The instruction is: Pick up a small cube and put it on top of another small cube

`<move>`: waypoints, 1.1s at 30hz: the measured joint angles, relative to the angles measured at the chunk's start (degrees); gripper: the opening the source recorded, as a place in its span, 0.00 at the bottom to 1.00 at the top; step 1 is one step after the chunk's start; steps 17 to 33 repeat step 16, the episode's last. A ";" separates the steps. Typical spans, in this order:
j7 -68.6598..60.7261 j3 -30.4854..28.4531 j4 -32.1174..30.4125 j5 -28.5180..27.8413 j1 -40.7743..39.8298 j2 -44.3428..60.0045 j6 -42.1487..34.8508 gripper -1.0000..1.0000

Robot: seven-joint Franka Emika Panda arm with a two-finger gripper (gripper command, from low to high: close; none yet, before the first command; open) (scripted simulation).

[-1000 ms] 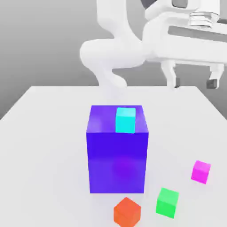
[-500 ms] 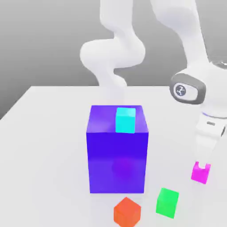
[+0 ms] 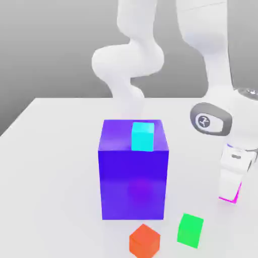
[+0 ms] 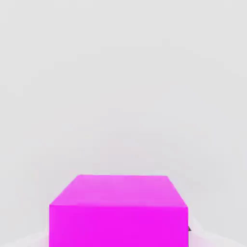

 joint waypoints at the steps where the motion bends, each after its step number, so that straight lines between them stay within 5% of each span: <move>1: -1.24 0.69 -0.37 1.89 -0.55 -1.91 -1.49 0.00; 8: 8.42 -7.79 4.44 9.25 -9.97 -6.26 -10.08 0.00; 12: 12.78 -11.05 6.37 8.20 -10.71 0.48 -5.21 0.00; 13: 13.20 -11.44 6.50 7.79 -10.52 2.00 -3.82 1.00; 33: 13.20 -11.44 6.50 7.79 -10.52 2.00 -3.82 1.00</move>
